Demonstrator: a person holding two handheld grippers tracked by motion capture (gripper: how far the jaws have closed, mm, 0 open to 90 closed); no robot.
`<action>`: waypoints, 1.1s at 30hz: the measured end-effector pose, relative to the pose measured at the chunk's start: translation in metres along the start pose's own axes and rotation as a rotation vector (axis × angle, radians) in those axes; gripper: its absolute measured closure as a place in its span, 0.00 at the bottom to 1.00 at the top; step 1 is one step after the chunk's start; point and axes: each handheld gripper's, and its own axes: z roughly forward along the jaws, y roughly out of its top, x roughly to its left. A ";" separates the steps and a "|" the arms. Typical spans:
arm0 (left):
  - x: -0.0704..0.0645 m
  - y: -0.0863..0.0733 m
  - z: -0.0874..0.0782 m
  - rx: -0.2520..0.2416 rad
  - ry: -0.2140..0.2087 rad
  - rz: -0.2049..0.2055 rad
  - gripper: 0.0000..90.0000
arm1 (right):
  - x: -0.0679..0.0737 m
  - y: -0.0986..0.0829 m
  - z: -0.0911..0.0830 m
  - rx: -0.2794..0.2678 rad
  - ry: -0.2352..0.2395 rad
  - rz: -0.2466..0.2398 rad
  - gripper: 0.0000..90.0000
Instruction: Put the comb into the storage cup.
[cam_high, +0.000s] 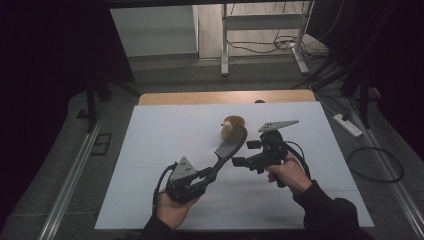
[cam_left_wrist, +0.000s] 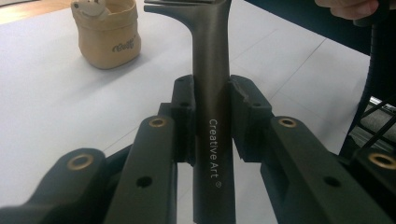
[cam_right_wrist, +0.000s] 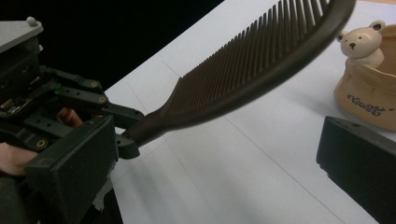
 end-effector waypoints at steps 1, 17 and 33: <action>0.000 0.000 0.000 -0.001 -0.004 -0.001 0.80 | 0.000 0.001 0.001 0.001 0.000 0.004 0.00; -0.004 0.001 0.002 -0.002 -0.015 0.015 0.80 | 0.002 0.010 0.012 0.048 -0.004 0.040 0.00; -0.004 0.000 0.002 0.000 -0.010 0.016 0.80 | -0.005 0.012 0.010 0.032 0.019 0.103 0.21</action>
